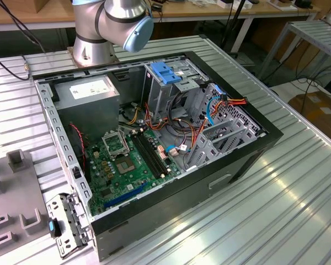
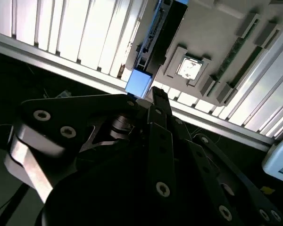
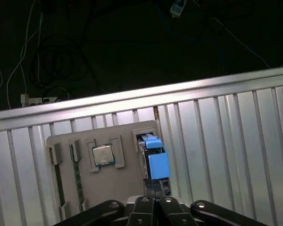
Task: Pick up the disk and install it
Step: 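Pick up the disk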
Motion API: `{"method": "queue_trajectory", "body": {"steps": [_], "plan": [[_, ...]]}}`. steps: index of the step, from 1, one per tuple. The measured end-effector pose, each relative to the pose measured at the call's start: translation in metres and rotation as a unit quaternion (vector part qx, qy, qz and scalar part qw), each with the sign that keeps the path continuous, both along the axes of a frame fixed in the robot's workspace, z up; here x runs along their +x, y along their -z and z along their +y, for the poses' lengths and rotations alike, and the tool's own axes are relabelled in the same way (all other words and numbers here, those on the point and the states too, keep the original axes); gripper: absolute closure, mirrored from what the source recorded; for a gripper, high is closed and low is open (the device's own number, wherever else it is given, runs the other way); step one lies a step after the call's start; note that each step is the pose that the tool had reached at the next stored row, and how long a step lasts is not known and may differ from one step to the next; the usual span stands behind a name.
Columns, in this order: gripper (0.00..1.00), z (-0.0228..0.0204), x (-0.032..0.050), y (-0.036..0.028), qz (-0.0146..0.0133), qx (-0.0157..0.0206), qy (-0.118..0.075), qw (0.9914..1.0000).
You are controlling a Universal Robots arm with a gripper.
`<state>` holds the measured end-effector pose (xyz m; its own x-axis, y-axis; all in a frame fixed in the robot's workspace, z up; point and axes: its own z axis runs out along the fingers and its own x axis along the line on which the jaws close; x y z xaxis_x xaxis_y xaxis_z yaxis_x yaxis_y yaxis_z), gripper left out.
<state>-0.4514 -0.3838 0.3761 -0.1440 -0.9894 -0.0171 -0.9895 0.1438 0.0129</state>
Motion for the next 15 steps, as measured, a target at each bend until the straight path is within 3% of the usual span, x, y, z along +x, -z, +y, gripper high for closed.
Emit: {"method": "queue_trajectory", "body": {"steps": [15], "plan": [[0.89,0.0,0.0,0.0002,-0.0003,0.0,-0.002,1.0]]}}
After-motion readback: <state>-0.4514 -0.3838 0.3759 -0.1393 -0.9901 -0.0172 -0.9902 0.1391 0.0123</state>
